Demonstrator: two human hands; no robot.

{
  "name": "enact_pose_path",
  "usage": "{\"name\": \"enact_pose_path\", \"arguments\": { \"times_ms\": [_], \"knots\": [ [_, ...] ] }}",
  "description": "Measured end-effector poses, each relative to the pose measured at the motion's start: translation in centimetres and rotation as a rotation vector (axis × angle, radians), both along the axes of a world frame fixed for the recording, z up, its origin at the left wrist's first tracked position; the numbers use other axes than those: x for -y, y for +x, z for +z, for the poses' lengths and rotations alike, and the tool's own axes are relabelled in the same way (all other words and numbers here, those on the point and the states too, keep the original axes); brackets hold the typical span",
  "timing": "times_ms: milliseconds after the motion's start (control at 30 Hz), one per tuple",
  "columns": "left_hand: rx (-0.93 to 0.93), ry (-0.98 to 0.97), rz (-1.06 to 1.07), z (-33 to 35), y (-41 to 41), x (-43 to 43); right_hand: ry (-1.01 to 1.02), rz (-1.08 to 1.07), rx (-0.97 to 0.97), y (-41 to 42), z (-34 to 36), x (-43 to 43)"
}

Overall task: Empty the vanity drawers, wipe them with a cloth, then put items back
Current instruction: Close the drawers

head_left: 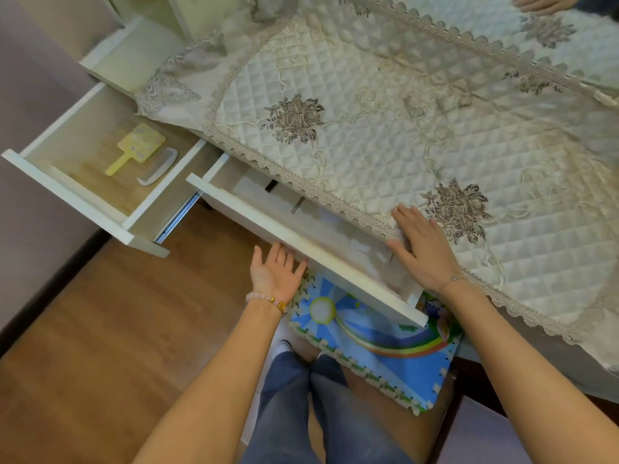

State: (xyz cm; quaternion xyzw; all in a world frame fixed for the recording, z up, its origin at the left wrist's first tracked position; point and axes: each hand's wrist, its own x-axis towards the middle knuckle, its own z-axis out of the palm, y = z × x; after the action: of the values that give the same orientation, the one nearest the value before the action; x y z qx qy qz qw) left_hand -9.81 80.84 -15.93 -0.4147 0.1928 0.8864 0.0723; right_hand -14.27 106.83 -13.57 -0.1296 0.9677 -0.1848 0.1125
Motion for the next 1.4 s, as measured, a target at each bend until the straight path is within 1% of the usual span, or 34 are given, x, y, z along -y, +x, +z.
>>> {"name": "enact_pose_path", "arguments": {
  "times_ms": [400, 667, 800, 867, 933, 1000, 1067, 1133, 1200, 1267, 1400],
  "knots": [
    [-0.03, 0.044, -0.008, 0.2, -7.4, -3.2, -0.028, -0.007, -0.003, 0.2, -0.3, 0.0],
    [-0.031, 0.043, -0.006, 0.1, -7.3, -3.1, -0.032, -0.013, -0.006, 0.2, -0.4, -0.1],
    [-0.059, -0.021, -0.098, 1.4, -5.8, -2.4, -0.032, -0.015, -0.017, 0.2, -0.4, 0.0],
    [-0.086, -0.16, -0.22, 2.5, -4.6, -1.8, -0.023, -0.012, -0.009, 0.2, -0.2, 0.0],
    [-0.11, -0.421, -0.398, 3.8, -3.5, -1.2, -0.042, -0.026, 0.007, 0.3, 0.1, 0.1],
    [-0.154, -0.773, -0.553, 5.3, -2.0, -0.4, -0.14, -0.067, 0.017, 0.5, 0.8, 0.6],
    [-0.228, -1.148, -0.657, 6.5, -0.4, 0.7, -0.25, -0.097, 0.004, 0.8, 1.8, 1.4],
    [-0.276, -1.488, -0.752, 7.5, 1.3, 1.9, -0.288, -0.093, -0.038, 1.1, 2.8, 2.6],
    [-0.279, -1.799, -0.842, 8.3, 2.7, 3.2, -0.311, -0.077, -0.097, 1.5, 3.6, 4.0],
    [-0.269, -2.021, -0.89, 9.2, 4.0, 4.3, -0.331, -0.04, -0.135, 1.9, 4.5, 5.5],
    [-0.237, -2.258, -0.889, 10.9, 6.6, 6.7, -0.289, 0.075, -0.169, 3.1, 5.7, 8.9]
  ]
}}
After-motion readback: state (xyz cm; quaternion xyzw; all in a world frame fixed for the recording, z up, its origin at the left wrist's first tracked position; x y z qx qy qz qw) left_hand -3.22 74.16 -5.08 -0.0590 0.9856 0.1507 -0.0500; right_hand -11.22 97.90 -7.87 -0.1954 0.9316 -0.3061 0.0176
